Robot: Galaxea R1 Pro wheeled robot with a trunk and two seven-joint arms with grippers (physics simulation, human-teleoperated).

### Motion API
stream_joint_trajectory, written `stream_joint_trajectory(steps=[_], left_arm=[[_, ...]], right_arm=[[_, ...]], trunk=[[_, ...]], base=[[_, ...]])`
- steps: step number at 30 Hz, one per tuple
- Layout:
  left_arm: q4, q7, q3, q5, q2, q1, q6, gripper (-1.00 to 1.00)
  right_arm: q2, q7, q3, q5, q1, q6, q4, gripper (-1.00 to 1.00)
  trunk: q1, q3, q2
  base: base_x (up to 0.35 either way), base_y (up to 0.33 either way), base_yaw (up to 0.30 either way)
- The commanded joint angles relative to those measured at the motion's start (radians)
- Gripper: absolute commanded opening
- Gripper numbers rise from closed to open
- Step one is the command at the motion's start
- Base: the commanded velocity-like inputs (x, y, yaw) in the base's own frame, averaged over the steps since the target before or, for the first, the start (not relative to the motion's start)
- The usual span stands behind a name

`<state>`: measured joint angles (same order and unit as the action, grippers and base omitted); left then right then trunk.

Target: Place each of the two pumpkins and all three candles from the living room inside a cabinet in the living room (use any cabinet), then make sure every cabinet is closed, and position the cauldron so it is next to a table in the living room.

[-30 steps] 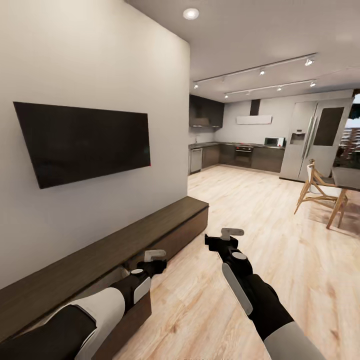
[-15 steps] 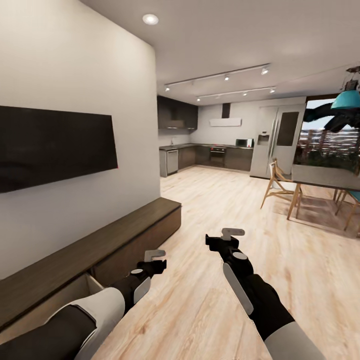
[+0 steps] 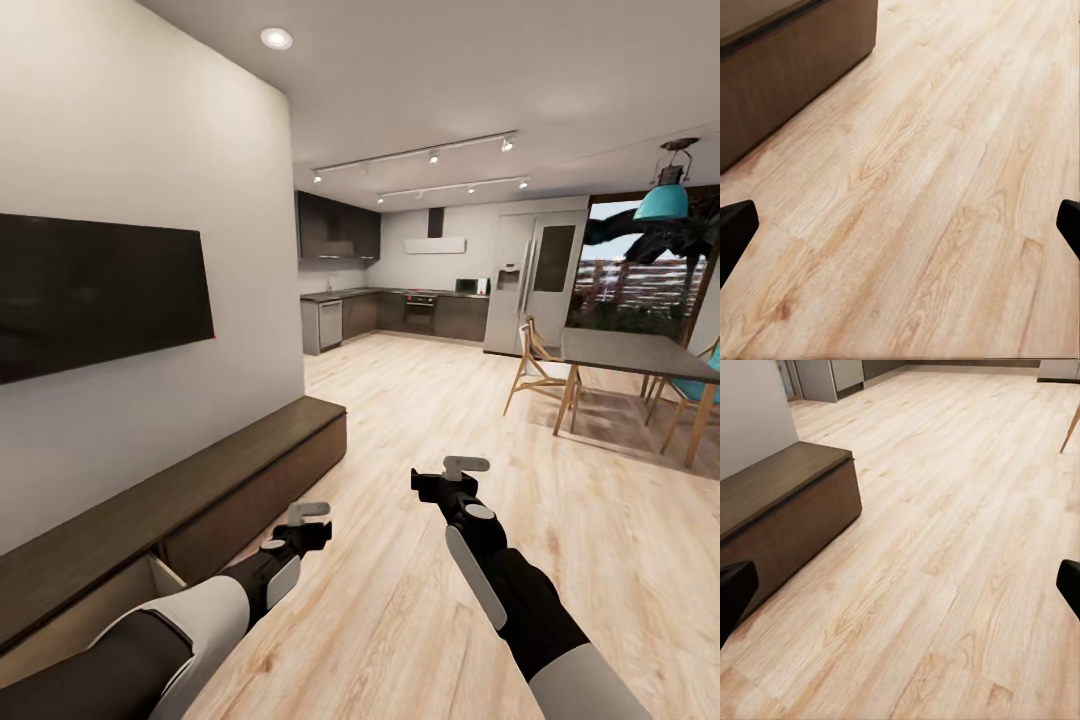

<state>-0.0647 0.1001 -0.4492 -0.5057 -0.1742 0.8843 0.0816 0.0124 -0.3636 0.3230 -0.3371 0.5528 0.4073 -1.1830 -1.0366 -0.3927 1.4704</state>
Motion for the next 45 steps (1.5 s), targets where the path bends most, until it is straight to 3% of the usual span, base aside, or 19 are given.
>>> stream_joint_trajectory(steps=[1,6,11,12,19,24,26,30,33,37,40,43,45], left_arm=[[0.012,0.004,-0.009,-0.007,0.0,0.001,0.004,1.0],[0.036,0.01,-0.005,-0.009,0.0,-0.006,0.005,1.0],[0.04,0.013,-0.003,-0.01,0.0,-0.102,0.01,1.0],[0.04,0.013,-0.003,-0.01,0.0,-0.134,0.022,1.0],[0.04,0.016,-0.003,-0.011,0.0,-0.209,0.085,1.0],[0.041,0.018,-0.001,-0.012,0.0,-0.265,0.102,1.0],[0.041,0.018,0.0,-0.013,0.012,-0.299,0.127,1.0],[0.041,0.017,0.0,-0.013,0.035,-0.329,0.135,1.0],[0.042,0.016,0.0,-0.014,0.059,-0.371,0.138,1.0],[0.042,0.015,0.0,-0.014,0.07,-0.388,0.138,1.0],[0.042,0.013,0.0,-0.014,0.079,-0.391,0.134,1.0],[0.042,0.008,0.0,-0.014,0.081,-0.392,0.123,1.0],[0.041,0.005,0.0,-0.014,0.083,-0.392,0.077,1.0]], right_arm=[[-0.001,-0.009,0.002,-0.01,0.001,0.002,-0.001,1.0],[-0.02,-0.009,-0.003,-0.01,0.001,0.001,0.002,1.0],[-0.031,-0.009,-0.009,-0.015,0.0,-0.03,0.04,1.0],[-0.031,-0.009,-0.009,-0.016,-0.002,-0.073,0.091,1.0],[-0.032,-0.01,-0.009,-0.018,-0.042,-0.309,0.334,1.0],[-0.032,-0.01,-0.009,-0.017,-0.104,-0.402,0.425,1.0],[-0.029,-0.011,-0.008,-0.015,-0.148,-0.449,0.477,1.0],[-0.028,-0.01,-0.007,-0.013,-0.161,-0.484,0.55,1.0],[-0.026,-0.008,-0.006,-0.014,-0.167,-0.574,0.673,1.0],[-0.024,-0.003,-0.005,-0.018,-0.168,-0.736,0.834,1.0],[-0.011,-0.002,-0.004,-0.021,-0.169,-0.915,0.981,1.0],[0.006,0.004,-0.005,-0.021,-0.169,-0.969,1.033,1.0],[0.024,0.011,-0.005,-0.021,-0.169,-0.986,1.068,1.0]], trunk=[[0.0,-0.001,0.001],[0.0,-0.001,0.001],[0.015,0.011,-0.027],[0.019,0.014,-0.034],[0.046,0.036,-0.083],[0.065,0.052,-0.118],[0.073,0.058,-0.132],[0.088,0.071,-0.16],[0.1,0.08,-0.181],[0.115,0.093,-0.209],[0.127,0.102,-0.23],[0.138,0.112,-0.251],[0.146,0.118,-0.265]], base=[[0.0,-0.002,-0.001],[0.0,0.0,0.0],[0.0,0.0,0.0],[0.0,0.0,0.0],[0.0,0.0,0.0],[0.0,0.0,0.0],[0.0,0.0,0.0],[0.0,0.0,0.0],[0.0,0.0,0.0],[0.0,0.0,0.0],[0.0,0.0,0.0],[0.0,0.0,0.0],[0.0,0.0,0.0]])
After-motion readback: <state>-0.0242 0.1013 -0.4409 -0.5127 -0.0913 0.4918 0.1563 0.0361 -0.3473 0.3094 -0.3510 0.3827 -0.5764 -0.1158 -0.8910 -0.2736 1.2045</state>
